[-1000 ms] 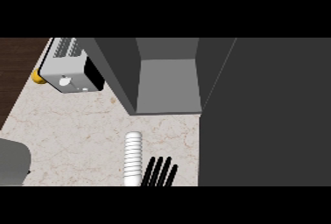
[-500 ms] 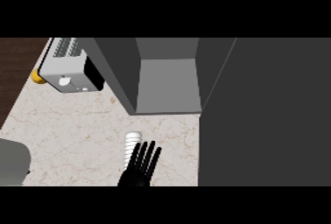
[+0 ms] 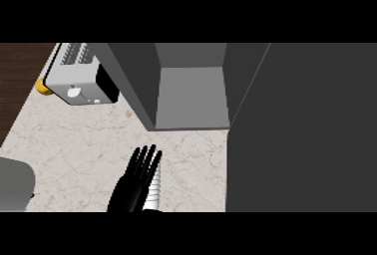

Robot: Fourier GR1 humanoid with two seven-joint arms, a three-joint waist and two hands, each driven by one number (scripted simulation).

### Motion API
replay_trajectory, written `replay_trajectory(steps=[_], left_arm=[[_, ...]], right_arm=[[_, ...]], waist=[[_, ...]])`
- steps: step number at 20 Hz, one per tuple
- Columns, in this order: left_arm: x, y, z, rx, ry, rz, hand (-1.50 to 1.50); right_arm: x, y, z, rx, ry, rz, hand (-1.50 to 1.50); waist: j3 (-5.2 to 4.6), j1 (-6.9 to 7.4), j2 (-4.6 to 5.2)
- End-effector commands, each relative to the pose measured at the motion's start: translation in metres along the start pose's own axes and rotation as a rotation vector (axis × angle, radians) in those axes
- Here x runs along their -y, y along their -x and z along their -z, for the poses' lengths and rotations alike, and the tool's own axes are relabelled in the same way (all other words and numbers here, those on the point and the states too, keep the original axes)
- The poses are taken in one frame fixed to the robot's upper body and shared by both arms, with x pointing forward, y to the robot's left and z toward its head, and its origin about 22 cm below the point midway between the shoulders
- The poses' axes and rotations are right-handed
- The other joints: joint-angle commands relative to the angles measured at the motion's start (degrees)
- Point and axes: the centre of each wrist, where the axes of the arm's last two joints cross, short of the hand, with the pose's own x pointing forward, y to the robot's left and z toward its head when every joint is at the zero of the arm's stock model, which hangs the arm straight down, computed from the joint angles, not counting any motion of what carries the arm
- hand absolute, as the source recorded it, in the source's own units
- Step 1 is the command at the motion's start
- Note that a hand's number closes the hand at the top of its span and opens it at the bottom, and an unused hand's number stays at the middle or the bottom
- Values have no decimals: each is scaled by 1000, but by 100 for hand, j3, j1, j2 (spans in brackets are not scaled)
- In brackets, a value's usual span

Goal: Pick up the bottled water, place it into the cabinet and close the cabinet

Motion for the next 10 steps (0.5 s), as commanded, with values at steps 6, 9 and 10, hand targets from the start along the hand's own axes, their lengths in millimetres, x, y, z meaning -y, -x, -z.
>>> replay_trajectory(steps=[6, 9, 10], left_arm=[[-9, 43, 6, 3, 48, -139, -150], [-7, 52, 13, 26, 108, -183, -150], [-4, 55, 6, 35, 100, -177, -150]], right_arm=[[-27, -42, -7, 110, -28, 96, -150], [-18, -33, -12, 98, -40, 99, -150], [-22, -38, -14, 106, -20, 108, -150]], waist=[[-1, -4, 7], [3, -15, 8], [2, -10, 4]])
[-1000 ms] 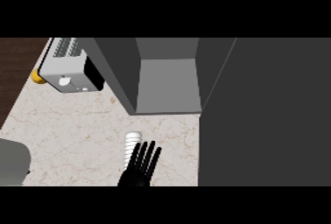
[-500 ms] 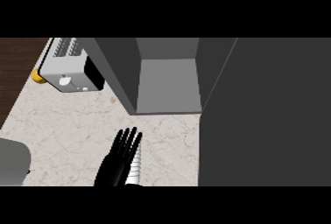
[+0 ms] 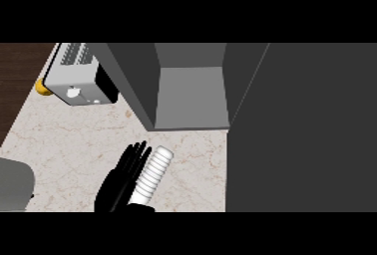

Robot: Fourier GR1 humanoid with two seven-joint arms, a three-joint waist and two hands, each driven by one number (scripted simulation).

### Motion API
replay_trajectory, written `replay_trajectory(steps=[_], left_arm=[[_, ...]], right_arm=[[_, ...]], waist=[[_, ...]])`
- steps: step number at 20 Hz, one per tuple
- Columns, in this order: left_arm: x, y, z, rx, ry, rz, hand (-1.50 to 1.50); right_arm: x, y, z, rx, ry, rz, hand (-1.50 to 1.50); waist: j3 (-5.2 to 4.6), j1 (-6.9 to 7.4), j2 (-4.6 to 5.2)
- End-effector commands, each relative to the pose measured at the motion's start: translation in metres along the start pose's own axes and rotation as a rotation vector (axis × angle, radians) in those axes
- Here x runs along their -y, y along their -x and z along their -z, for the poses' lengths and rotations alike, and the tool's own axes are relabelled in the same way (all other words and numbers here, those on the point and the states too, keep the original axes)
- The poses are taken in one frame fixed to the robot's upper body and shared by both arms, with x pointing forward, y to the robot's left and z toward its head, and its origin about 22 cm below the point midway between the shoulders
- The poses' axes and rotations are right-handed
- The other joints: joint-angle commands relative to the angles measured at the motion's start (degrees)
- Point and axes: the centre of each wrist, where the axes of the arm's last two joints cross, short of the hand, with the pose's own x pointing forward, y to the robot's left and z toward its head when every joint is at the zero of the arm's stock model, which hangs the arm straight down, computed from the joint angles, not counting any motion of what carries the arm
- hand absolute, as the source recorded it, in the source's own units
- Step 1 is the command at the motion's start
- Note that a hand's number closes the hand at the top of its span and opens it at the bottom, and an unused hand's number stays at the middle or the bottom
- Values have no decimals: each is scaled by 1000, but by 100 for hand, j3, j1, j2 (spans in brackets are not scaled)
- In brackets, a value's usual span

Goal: Pick up the bottled water, place it into the cabinet and close the cabinet

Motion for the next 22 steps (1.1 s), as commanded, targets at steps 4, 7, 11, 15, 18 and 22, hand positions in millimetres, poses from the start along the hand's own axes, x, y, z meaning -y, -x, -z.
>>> replay_trajectory(steps=[4, 7, 11, 15, 18, 22], left_arm=[[14, 20, -9, 35, 31, -99, 150], [4, 34, 9, 26, 27, -213, 150], [15, 13, 18, 57, 42, -263, 150], [19, 17, 12, 114, 75, -204, 150], [19, 13, 18, 192, 73, -204, 150], [9, -12, 26, -9, -253, -819, 150]], right_arm=[[-18, -35, -2, 91, -31, 40, -150], [-13, -37, -1, 90, -26, 32, -150], [-13, -45, 0, 96, -32, 32, -150], [-18, -52, 0, 84, -29, 26, -150], [-11, -47, -3, 67, -17, 16, -150], [3, -16, -9, 72, 8, -1, -150]], waist=[[-1, 21, 7], [-6, -10, 17], [-1, 46, 17], [-1, 45, 10], [2, 39, 7], [-77, 135, -14]])
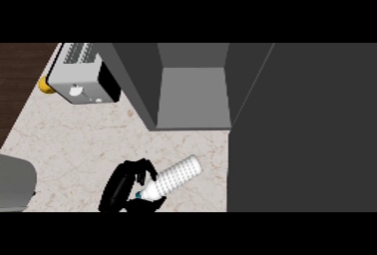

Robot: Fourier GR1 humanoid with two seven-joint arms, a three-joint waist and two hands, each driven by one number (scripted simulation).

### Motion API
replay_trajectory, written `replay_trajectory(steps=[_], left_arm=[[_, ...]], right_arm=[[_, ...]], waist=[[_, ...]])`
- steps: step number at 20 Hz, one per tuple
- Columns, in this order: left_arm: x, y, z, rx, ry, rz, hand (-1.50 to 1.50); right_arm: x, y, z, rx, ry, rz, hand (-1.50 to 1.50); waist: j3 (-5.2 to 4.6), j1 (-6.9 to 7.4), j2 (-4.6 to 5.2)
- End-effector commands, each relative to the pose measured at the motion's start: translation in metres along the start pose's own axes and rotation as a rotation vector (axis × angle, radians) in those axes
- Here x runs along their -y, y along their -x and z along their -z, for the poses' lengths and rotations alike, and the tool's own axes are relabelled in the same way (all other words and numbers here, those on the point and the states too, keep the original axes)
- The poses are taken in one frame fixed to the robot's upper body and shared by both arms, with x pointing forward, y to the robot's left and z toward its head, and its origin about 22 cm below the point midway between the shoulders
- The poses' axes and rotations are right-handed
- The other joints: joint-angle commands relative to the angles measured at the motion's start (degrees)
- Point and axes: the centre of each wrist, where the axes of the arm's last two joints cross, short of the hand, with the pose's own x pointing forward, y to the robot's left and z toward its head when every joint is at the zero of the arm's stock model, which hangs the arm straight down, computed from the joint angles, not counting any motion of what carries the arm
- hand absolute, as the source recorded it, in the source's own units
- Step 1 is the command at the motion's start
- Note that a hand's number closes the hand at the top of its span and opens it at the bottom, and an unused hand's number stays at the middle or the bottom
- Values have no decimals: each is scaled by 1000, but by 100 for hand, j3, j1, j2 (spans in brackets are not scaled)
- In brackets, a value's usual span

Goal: Pick up the bottled water, place it into the cabinet and close the cabinet

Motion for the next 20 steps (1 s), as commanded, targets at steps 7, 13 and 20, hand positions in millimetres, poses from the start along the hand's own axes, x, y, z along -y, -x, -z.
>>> replay_trajectory(steps=[7, 13, 20], left_arm=[[-47, 14, 2, -55, -414, -823, 150], [-62, 10, 13, -27, -334, -939, 150], [-49, -24, 53, -30, -282, -960, 150]], right_arm=[[-7, -19, -2, 59, -9, 2, -150], [-20, -41, 1, 49, -41, 31, -150], [-18, -45, 4, 69, -30, 28, -150]], waist=[[-12, 26, 4], [22, 8, 5], [25, -3, 5]])
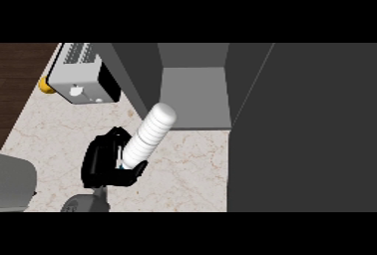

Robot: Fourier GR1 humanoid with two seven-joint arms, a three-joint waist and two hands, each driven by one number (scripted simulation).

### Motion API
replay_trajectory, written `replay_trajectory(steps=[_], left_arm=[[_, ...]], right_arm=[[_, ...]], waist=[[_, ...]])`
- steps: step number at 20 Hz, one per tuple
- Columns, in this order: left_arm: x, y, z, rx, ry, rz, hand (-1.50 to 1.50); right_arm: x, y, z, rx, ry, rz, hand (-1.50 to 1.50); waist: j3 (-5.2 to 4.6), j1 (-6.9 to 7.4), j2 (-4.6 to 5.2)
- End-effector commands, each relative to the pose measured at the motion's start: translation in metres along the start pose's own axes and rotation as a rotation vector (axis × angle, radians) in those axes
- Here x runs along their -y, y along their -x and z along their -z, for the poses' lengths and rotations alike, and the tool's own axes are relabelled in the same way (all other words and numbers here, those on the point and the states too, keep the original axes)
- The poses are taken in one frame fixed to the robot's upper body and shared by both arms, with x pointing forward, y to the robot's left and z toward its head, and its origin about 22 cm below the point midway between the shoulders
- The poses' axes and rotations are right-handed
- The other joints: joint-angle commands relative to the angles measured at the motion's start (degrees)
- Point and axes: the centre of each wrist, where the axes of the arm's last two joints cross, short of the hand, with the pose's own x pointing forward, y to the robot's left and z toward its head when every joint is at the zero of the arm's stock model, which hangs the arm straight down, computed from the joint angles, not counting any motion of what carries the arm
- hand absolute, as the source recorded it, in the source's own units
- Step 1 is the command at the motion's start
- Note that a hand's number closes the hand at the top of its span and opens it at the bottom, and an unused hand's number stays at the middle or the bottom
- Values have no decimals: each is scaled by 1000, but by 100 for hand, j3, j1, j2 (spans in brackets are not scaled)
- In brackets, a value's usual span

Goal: Pick up the bottled water, place it into the cabinet and close the cabinet

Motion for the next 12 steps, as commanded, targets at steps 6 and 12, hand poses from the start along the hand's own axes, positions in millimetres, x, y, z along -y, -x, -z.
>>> replay_trajectory(steps=[6, 12], left_arm=[[62, -24, 45, 14, 23, 23, 150], [105, -38, 64, 25, 18, 84, 150]], right_arm=[[-21, -34, 13, 72, -30, 32, -150], [-19, -29, 11, 74, -43, 39, -150]], waist=[[5, -14, 5], [8, -52, -7]])
